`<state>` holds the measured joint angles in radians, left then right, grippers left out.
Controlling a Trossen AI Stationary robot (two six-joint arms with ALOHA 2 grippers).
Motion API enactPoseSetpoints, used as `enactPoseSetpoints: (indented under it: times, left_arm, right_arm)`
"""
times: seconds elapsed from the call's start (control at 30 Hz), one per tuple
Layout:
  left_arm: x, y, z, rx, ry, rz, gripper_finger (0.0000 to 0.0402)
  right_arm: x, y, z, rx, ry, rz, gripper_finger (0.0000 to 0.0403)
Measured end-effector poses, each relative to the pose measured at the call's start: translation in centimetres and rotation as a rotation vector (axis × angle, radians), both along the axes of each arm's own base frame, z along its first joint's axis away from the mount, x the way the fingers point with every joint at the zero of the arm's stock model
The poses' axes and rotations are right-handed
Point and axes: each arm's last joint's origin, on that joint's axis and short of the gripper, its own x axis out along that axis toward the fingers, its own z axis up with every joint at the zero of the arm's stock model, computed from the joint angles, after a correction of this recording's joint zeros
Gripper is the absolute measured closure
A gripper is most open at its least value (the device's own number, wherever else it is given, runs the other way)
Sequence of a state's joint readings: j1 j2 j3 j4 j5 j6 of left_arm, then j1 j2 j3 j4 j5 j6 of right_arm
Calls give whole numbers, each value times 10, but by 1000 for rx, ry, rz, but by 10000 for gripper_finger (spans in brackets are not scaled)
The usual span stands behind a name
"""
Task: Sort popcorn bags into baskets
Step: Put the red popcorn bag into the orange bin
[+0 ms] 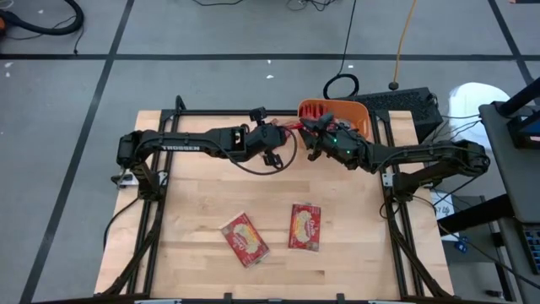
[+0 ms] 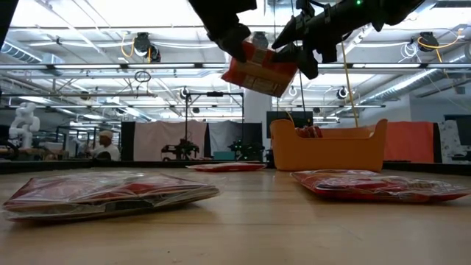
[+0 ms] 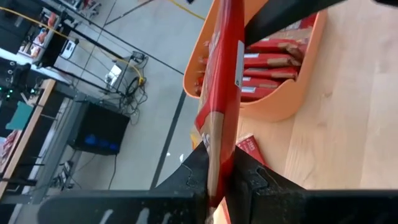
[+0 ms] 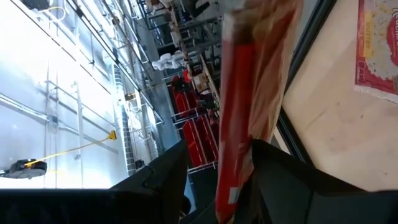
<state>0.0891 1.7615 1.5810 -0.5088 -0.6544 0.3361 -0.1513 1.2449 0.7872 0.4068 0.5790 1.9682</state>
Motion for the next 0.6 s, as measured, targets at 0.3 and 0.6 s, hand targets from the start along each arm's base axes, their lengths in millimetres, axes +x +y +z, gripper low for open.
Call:
enactPoseSetpoints:
  times: [0.3, 0.6]
  left_arm:
    - [3, -3, 3, 6, -43, -11, 371]
    - [5, -12, 4, 77, 19, -89, 371]
  right_arm:
    - [0, 0, -1, 2, 7, 6, 257]
    - [0, 0, -3, 1, 37, 9, 295]
